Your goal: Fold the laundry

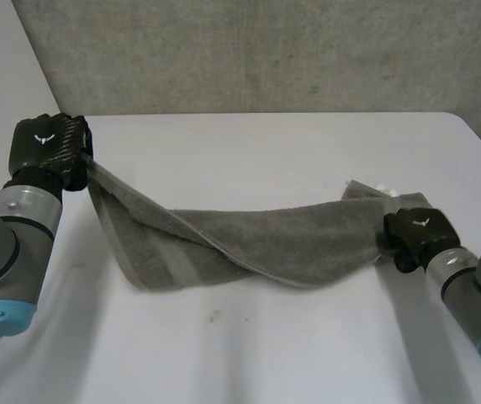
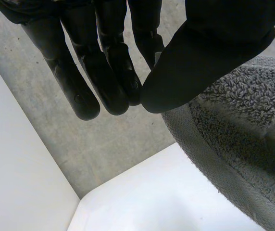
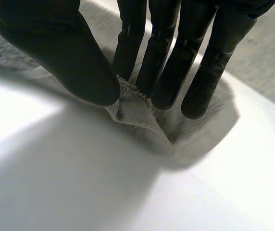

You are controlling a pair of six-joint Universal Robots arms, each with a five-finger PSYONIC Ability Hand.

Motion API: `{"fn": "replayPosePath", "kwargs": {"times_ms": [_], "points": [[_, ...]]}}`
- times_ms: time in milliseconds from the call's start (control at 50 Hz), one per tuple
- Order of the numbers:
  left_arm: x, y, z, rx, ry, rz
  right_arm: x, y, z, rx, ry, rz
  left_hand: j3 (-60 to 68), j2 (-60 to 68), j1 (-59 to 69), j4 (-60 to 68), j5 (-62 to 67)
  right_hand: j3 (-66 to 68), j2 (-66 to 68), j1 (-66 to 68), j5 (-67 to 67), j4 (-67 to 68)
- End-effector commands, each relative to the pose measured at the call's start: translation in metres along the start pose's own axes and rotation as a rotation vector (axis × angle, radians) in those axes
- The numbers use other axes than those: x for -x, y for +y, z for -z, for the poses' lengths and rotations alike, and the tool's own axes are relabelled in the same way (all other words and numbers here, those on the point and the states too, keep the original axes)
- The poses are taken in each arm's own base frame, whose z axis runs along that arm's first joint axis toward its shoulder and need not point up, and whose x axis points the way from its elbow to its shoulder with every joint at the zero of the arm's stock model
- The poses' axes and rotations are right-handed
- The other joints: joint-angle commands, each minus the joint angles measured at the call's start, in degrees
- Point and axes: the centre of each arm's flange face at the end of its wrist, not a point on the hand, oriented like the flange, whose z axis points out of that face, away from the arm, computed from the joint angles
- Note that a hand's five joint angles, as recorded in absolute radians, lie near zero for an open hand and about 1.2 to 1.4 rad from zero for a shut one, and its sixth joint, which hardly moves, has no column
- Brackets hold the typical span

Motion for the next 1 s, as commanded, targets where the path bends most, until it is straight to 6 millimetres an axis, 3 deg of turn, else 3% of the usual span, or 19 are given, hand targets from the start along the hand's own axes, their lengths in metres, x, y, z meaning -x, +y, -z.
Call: {"fn": "replayPosePath", "kwargs": {"times_ms": [20,100,180,280,360,440,560,600,640,660,740,780,820,860,920,940,960,980,1000], "points": [[-0.001,-0.001,0.001,-0.003,0.003,0.001,-0.017,-0.021,0.008,-0.060,0.049,-0.001,10.29,10.23,12.48,10.20,10.56,12.38,13.55,26.93,14.32,11.83],[-0.001,-0.002,0.001,-0.005,0.005,0.001,-0.024,-0.033,0.015,-0.095,0.069,0.003,10.29,10.23,12.48,10.20,10.56,12.38,13.55,26.93,14.32,11.83],[-0.001,-0.005,0.002,-0.010,0.005,0.000,-0.036,-0.058,0.034,-0.148,0.076,0.008,10.29,10.23,12.48,10.20,10.56,12.38,13.55,26.93,14.32,11.83],[0.003,-0.022,0.005,-0.047,0.000,-0.004,-0.060,-0.091,0.059,-0.192,0.106,0.022,10.29,10.23,12.48,10.20,10.56,12.38,13.55,26.93,14.32,11.83],[0.010,-0.048,0.015,-0.072,0.004,-0.059,-0.074,-0.117,0.084,-0.164,0.092,0.086,10.29,10.23,12.48,10.20,10.56,12.38,13.55,26.93,14.32,11.83],[0.011,-0.068,0.031,-0.040,0.052,-0.166,-0.081,-0.127,0.098,-0.106,0.078,0.179,10.29,10.23,12.48,10.20,10.56,12.38,13.55,26.93,14.32,11.83],[0.010,-0.062,0.050,0.095,0.112,-0.290,-0.079,-0.125,0.112,0.043,0.020,0.430,10.29,10.23,12.48,10.20,10.56,12.38,13.55,26.93,14.32,11.83],[0.008,-0.047,0.062,0.221,0.174,-0.374,-0.079,-0.120,0.110,0.079,0.008,0.476,10.29,10.23,12.48,10.20,10.56,12.38,13.55,26.93,14.32,11.83],[0.006,-0.038,0.067,0.280,0.206,-0.409,-0.077,-0.098,0.093,0.189,-0.031,0.499,10.29,10.23,12.48,10.20,10.56,12.38,13.55,26.93,14.32,11.83],[0.003,-0.026,0.071,0.340,0.238,-0.441,-0.077,-0.098,0.093,0.189,-0.032,0.499,10.29,10.23,12.48,10.20,10.56,12.38,13.55,26.93,14.32,11.83],[-0.002,-0.004,0.066,0.416,0.285,-0.479,-0.076,-0.072,0.064,0.304,-0.070,0.490,10.29,10.23,12.48,10.20,10.56,12.38,13.55,26.93,14.32,11.83],[-0.004,0.006,0.061,0.440,0.298,-0.488,-0.074,-0.068,0.056,0.315,-0.072,0.494,10.29,10.23,12.48,10.20,10.56,12.38,13.55,26.93,14.32,11.83],[-0.007,0.016,0.045,0.444,0.302,-0.491,-0.069,-0.069,0.046,0.304,-0.071,0.508,10.29,10.23,12.48,10.20,10.56,12.38,13.55,26.93,14.32,11.83],[-0.008,0.020,0.034,0.436,0.297,-0.491,-0.056,-0.074,0.024,0.250,-0.055,0.534,10.29,10.23,12.48,10.20,10.56,12.38,13.55,26.93,14.32,11.83],[-0.012,0.015,0.008,0.369,0.274,-0.492,-0.054,-0.083,0.013,0.204,-0.017,0.534,10.29,10.23,12.48,10.20,10.56,12.38,13.55,26.93,14.32,11.83],[-0.012,0.015,0.008,0.369,0.274,-0.492,-0.054,-0.095,0.004,0.144,0.032,0.528,10.29,10.23,12.48,10.20,10.56,12.38,13.55,26.93,14.32,11.83],[-0.013,0.008,-0.009,0.315,0.247,-0.489,-0.057,-0.110,-0.005,0.074,0.090,0.514,10.29,10.23,12.48,10.20,10.56,12.38,13.55,26.93,14.32,11.83],[-0.013,-0.003,-0.025,0.250,0.218,-0.483,-0.057,-0.110,-0.005,0.073,0.090,0.514,10.29,10.23,12.48,10.20,10.56,12.38,13.55,26.93,14.32,11.83],[-0.013,-0.003,-0.025,0.250,0.218,-0.483,-0.060,-0.126,-0.014,-0.008,0.150,0.500,10.29,10.23,12.48,10.20,10.56,12.38,13.55,26.93,14.32,11.83]]}}
